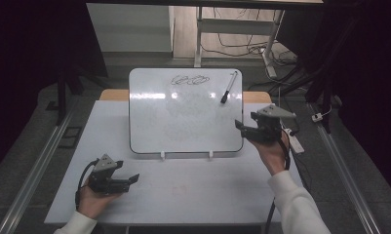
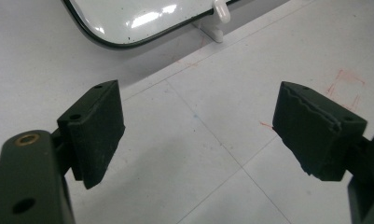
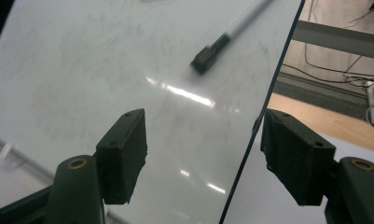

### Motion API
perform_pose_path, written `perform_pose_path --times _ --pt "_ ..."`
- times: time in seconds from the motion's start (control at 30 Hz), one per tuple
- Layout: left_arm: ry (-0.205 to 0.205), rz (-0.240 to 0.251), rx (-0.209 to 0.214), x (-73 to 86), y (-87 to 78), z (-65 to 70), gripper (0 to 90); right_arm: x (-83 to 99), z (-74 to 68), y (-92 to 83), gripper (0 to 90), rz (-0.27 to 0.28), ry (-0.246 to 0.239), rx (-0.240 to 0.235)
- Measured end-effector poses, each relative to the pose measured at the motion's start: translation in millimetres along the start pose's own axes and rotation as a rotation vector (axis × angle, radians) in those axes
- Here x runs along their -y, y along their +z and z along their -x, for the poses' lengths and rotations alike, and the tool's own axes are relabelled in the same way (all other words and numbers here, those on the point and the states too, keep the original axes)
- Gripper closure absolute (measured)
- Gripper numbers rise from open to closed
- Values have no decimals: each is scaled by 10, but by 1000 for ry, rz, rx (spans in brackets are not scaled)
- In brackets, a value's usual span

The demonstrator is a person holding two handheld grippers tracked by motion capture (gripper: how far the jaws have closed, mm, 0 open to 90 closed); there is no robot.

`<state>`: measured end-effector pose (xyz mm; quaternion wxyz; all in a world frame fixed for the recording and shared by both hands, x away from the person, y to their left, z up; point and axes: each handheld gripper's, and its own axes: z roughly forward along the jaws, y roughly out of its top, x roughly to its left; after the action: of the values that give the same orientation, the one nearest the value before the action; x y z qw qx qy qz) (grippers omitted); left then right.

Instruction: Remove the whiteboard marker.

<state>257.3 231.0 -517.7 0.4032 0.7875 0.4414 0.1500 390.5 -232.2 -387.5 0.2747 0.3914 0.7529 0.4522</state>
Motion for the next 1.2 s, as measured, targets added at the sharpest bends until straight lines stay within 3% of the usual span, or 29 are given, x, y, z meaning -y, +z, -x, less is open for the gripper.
perform_pose_path --times 0.3,0.6,0.8,1.1,1.2 --pt "30 -29 1 -2 59 23 170 -507 86 391 344 -10 41 35" --pt "31 -41 -8 2 80 11 170 -810 146 751 394 -51 88 77" --pt "35 -43 -10 5 82 5 170 -928 212 969 417 -86 131 115" --pt "35 -42 -10 8 88 -2 170 -985 385 1141 515 -67 184 195" --pt "37 -43 -10 9 87 -8 170 -960 433 1184 531 -64 226 186"
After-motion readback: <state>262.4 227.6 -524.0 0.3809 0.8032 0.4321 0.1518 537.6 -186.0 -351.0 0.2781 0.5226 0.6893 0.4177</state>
